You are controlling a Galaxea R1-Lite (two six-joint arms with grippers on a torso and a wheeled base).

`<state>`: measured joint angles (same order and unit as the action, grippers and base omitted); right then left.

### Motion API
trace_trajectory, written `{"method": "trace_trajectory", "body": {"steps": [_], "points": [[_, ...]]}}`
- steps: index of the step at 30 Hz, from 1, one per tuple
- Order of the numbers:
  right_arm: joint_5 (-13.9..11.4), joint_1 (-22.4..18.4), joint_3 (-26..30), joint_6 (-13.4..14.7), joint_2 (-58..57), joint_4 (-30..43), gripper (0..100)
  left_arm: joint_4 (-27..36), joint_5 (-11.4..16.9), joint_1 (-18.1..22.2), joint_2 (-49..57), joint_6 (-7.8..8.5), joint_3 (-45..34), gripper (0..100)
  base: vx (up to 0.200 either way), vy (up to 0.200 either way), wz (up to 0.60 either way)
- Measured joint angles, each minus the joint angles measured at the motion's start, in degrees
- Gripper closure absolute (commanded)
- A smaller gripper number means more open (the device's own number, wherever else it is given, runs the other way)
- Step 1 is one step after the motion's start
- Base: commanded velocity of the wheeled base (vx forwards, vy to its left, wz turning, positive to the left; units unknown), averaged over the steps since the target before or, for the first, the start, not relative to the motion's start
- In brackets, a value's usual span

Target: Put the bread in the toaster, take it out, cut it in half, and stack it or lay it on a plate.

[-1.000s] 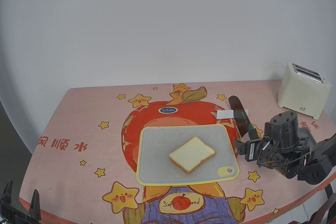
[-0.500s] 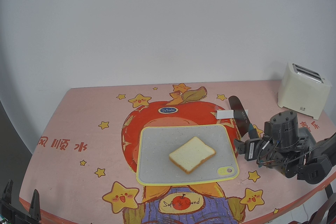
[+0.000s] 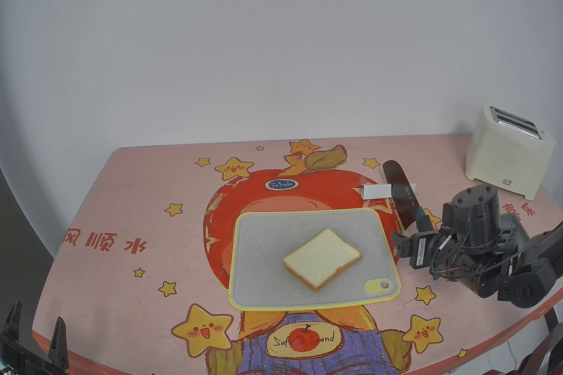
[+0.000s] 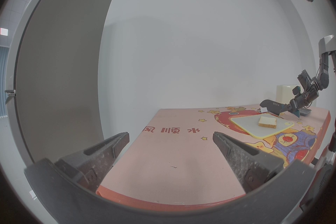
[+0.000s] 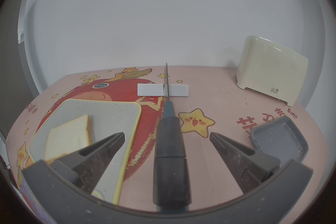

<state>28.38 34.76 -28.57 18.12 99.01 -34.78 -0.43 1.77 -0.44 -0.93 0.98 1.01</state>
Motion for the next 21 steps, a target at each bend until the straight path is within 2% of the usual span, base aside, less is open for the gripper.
{"method": "trace_trajectory", "body": {"steps": [6,7,21], "points": [[0.0,0.0,0.0,0.0,0.0,0.0,0,0.0,0.0,0.0,0.0,0.00,0.0,0,0.000,0.000,0.00],[0.0,0.0,0.1,0.0,0.0,0.0,100,0.0,0.0,0.0,0.0,0.00,0.0,0,0.000,0.000,0.00],[0.0,0.0,0.1,0.0,-0.1,0.1,100,0.0,0.0,0.0,0.0,0.00,0.0,0,0.000,0.000,0.00]]}}
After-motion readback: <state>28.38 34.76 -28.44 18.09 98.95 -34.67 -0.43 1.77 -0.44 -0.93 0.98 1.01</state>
